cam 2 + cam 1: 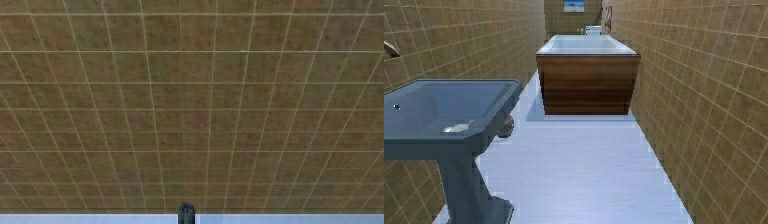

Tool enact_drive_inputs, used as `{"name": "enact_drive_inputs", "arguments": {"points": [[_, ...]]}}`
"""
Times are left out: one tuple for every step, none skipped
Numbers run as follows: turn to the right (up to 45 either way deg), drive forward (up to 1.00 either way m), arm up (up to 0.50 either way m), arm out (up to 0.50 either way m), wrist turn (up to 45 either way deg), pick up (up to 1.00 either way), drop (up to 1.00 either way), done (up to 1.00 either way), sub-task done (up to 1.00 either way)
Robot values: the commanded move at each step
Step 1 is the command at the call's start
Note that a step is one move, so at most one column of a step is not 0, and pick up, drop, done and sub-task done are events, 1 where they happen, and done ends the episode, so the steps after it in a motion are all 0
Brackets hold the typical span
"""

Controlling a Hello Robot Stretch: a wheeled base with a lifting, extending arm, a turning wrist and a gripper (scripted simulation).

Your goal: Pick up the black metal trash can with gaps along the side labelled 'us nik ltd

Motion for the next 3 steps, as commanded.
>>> {"name": "enact_drive_inputs", "arguments": {"points": [[0.0,0.0,0.08,0.0,0.0,0.0,0.0,0.0,0.0],[0.0,0.0,0.0,0.42,0.0,0.0,0.0,0.0,0.0],[0.0,0.0,0.0,0.0,45.0,0.0,0.0,0.0,0.0]]}}
